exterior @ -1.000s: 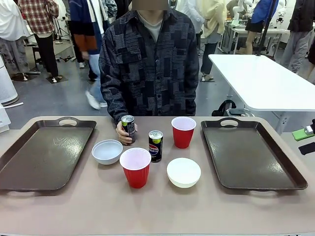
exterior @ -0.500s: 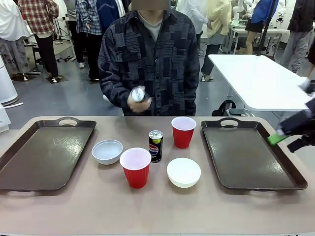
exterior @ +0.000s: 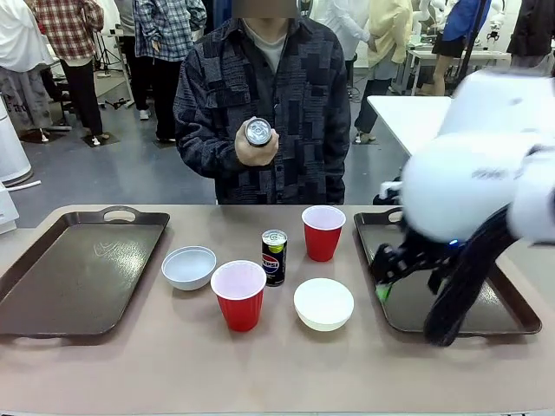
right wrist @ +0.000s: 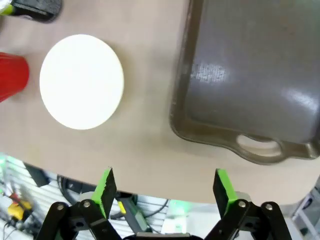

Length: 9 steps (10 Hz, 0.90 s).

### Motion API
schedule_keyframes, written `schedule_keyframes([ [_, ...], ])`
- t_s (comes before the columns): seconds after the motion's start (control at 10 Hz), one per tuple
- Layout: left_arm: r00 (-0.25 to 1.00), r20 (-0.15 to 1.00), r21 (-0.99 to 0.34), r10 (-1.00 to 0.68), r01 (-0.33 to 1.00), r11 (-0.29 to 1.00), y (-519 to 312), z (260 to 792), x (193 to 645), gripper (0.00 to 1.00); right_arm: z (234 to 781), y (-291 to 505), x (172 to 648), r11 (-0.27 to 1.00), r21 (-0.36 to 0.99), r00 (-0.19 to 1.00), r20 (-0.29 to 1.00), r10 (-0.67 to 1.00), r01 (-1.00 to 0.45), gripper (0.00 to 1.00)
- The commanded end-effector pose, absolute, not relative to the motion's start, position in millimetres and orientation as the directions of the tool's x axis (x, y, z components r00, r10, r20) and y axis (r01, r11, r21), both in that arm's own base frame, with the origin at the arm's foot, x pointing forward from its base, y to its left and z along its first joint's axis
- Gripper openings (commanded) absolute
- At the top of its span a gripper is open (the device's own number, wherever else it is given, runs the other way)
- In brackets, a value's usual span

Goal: Prepare tableware on both trays.
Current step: Pick up a Picnic Bowl from the table and place it on a Handle tray.

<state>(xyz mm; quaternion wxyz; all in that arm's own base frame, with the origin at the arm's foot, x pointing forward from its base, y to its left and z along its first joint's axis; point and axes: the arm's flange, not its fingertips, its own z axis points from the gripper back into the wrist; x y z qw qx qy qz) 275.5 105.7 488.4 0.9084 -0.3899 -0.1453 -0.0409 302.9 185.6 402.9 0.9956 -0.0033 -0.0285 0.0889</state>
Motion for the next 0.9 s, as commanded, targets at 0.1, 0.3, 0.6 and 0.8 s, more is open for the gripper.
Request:
schedule_keyframes([
  [0.1,0.955,0.293,-0.713,0.052,0.181,0.677,105.7,490.0,275.9,1.00,379.6,240.6,332.9,0.991,-0.080,0.992,0.054,0.110,-0.105,1.00],
  [0.3,0.955,0.293,-0.713,0.052,0.181,0.677,105.7,490.0,275.9,1.00,382.6,260.3,340.1,0.994,-0.017,0.991,0.085,0.106,-0.105,1.00],
  [0.6,0.955,0.293,-0.713,0.052,0.181,0.677,105.7,490.0,275.9,1.00,375.5,240.0,323.1,0.990,-0.060,0.990,0.047,0.130,-0.127,1.00],
  [0.8,0.955,0.293,-0.713,0.052,0.181,0.677,105.7,490.0,275.9,1.00,375.5,240.0,323.1,0.990,-0.060,0.990,0.047,0.130,-0.127,1.00],
])
